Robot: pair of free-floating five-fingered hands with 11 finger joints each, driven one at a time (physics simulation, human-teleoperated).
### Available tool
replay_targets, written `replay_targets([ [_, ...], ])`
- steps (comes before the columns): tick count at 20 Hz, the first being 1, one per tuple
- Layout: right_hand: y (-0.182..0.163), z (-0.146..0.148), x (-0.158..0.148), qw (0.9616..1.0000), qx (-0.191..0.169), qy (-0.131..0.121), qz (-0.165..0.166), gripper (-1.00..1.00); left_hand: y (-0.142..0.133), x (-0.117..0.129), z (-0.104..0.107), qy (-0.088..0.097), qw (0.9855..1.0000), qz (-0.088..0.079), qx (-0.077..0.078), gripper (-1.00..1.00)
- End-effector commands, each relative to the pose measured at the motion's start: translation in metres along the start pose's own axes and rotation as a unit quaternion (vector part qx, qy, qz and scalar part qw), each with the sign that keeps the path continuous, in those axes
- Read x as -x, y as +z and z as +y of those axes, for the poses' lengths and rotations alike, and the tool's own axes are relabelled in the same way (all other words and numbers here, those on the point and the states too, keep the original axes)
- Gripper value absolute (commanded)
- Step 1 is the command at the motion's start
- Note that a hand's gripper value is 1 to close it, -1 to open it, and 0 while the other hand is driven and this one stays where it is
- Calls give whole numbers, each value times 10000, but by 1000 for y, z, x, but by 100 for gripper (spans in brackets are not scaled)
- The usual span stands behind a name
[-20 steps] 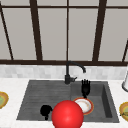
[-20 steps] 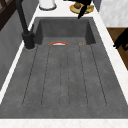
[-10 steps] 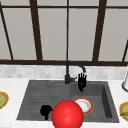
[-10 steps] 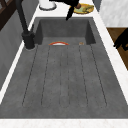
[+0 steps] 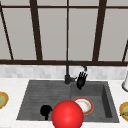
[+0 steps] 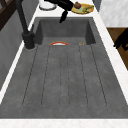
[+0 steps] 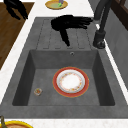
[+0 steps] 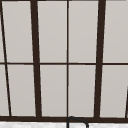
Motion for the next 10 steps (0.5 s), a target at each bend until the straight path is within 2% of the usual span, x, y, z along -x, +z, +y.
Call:
replay_targets([
  [1, 21, 3, -20, 9997, 58, -74, -240, -100, 0, 0, 0, 0, 10000, 0, 0, 0],
  [7, 44, 3, -42, 9992, -63, -100, -387, -100, 0, 0, 0, 0, 10000, 0, 0, 0],
  [10, 21, 6, -42, 9981, -219, -109, -567, -100, 0, 0, 0, 0, 10000, 0, 0, 0],
])
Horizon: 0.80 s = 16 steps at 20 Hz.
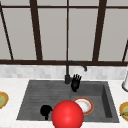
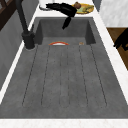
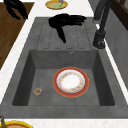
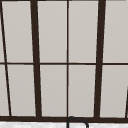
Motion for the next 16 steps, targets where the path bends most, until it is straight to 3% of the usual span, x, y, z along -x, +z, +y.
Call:
replay_targets([
  [1, -19, 2, -4, 9993, -206, -99, -288, -100, 0, 0, 0, 0, 10000, 0, 0, 0],
  [8, -51, 13, -1, 9970, -682, -4, -358, -100, 0, 0, 0, 0, 10000, 0, 0, 0],
  [13, -60, 15, -4, 9909, -1303, -59, -327, -100, 0, 0, 0, 0, 10000, 0, 0, 0],
  [16, -77, 32, -7, 9888, -1460, -105, -284, -100, 0, 0, 0, 0, 10000, 0, 0, 0],
])
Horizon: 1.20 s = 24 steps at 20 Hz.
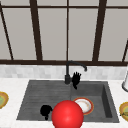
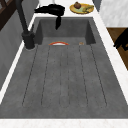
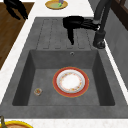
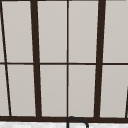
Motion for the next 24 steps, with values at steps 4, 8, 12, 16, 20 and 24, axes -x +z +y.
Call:
replay_targets([
  [4, -45, 15, -6, 9981, -602, -83, 20, -100, 0, 0, 0, 0, 10000, 0, 0, 0],
  [8, -71, 23, -10, 9956, -930, -80, 21, -100, 0, 0, 0, 0, 10000, 0, 0, 0],
  [12, -81, 29, -17, 9886, -1495, -177, 27, -100, 0, 0, 0, 0, 10000, 0, 0, 0],
  [16, -95, 35, -22, 9812, -1926, -119, 14, -100, 0, 0, 0, 0, 10000, 0, 0, 0],
  [20, -108, 43, -27, 9703, -2416, -95, -5, -100, 0, 0, 0, 0, 10000, 0, 0, 0],
  [24, -118, 47, -32, 9550, -2965, -50, -32, -100, 0, 0, 0, 0, 10000, 0, 0, 0],
])
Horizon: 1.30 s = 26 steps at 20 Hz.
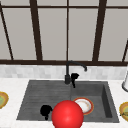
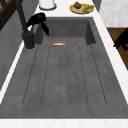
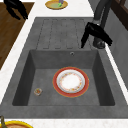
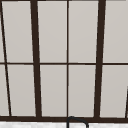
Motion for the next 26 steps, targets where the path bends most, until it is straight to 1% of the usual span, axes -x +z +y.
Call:
replay_targets([
  [1, -11, 0, -5, 9977, -653, -150, -72, -100, 0, 0, 0, 0, 10000, 0, 0, 0],
  [2, -13, -1, -5, 9973, -736, -76, -23, -100, 0, 0, 0, 0, 10000, 0, 0, 0],
  [5, -22, -5, -5, 9950, -999, 8, 29, -100, 0, 0, 0, 0, 10000, 0, 0, 0],
  [9, -41, -7, -4, 9907, -1348, 153, 72, -100, 0, 0, 0, 0, 10000, 0, 0, 0],
  [11, -47, -10, -6, 9878, -1531, 272, 136, -100, 0, 0, 0, 0, 10000, 0, 0, 0],
  [14, -59, -11, -10, 9823, -1820, 377, 233, -100, 0, 0, 0, 0, 10000, 0, 0, 0],
  [15, -63, -12, -11, 9802, -1919, 424, 246, 100, 0, 0, 0, 0, 10000, 0, 0, 0],
  [16, -67, -13, -11, 9789, -1959, 551, 205, 100, 0, 0, 0, 0, 10000, 0, 0, 0],
  [18, -77, -14, -15, 9752, -2116, 589, 255, 100, 0, 0, 0, 0, 10000, 0, 0, 0],
  [20, -84, -14, -17, 9703, -2321, 631, 256, 100, 0, 0, 0, 0, 10000, 0, 0, 0],
  [21, -82, -14, -13, 9706, -2316, 612, 229, 100, 0, 0, 0, 0, 10000, 0, 0, 0],
  [23, -82, -19, -10, 9732, -2205, 595, 258, 100, 0, 0, 0, 0, 10000, 0, 0, 0],
  [24, -80, -21, -8, 9803, -1875, 550, 291, 100, 0, 0, 0, 0, 10000, 0, 0, 0],
  [25, -79, -23, -8, 9823, -1673, 726, 418, 100, 0, 0, 0, 0, 10000, 0, 0, 0],
  [26, -78, -26, -9, 9852, -1415, 780, 569, 100, 0, 0, 0, 0, 10000, 0, 0, 0],
])
